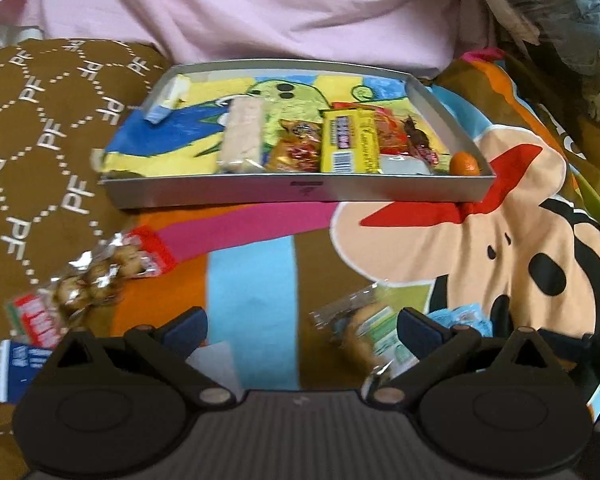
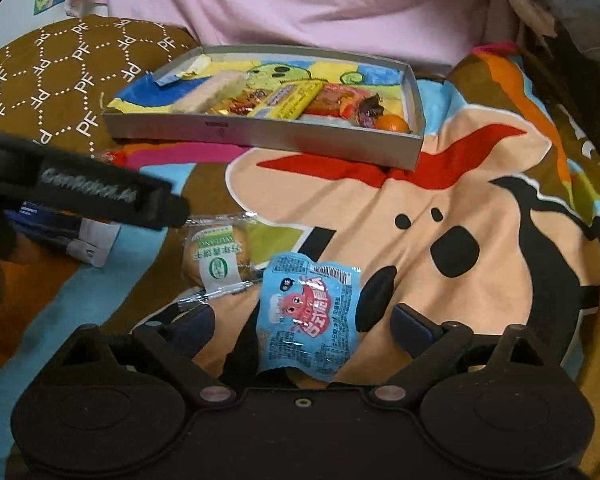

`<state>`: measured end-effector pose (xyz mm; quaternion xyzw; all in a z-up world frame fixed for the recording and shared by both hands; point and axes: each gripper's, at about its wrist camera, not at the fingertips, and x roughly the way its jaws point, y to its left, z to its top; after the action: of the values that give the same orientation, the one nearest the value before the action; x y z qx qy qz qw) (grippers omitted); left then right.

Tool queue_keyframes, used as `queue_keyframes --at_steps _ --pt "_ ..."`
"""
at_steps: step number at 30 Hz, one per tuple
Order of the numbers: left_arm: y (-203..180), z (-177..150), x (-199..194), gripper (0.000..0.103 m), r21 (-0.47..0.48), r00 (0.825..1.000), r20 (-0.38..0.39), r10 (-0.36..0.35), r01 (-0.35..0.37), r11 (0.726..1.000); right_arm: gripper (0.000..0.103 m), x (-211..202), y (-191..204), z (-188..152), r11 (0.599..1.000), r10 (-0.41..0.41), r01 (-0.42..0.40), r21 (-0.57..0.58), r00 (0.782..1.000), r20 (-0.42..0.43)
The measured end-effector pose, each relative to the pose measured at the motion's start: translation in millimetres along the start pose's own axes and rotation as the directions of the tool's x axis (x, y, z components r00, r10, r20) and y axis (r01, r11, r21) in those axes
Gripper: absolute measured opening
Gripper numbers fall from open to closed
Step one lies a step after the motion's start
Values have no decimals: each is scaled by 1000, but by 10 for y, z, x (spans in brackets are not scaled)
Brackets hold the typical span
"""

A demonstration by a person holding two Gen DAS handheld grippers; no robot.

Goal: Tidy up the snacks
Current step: 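Close left gripper on the round cookie packet while right gripper closes on the blue candy packet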

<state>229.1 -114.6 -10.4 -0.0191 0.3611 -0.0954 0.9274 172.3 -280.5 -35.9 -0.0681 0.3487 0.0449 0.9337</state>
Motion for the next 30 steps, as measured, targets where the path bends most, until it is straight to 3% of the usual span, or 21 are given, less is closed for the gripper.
queue_keyframes --at_steps 7,15,19,24,30 --pt "-129 8 124 102 1 999 -18 -39 39 999 88 60 -69 -1 999 6 -6 31 1000 -20" --pt "-194 -32 206 83 -30 994 -62 -92 90 996 78 89 -28 -25 999 -43 43 -14 998 -40" --pt "-221 -55 243 78 -46 989 -82 -122 119 992 74 89 -5 -38 997 -58 56 -43 998 -38" --pt "-238 -19 388 73 -105 981 -127 -147 134 985 74 125 -8 -44 999 -6 3 -51 999 -43" --pt "-274 49 572 66 -126 977 -182 -110 88 988 76 199 -69 -18 999 39 -39 -6 997 -69"
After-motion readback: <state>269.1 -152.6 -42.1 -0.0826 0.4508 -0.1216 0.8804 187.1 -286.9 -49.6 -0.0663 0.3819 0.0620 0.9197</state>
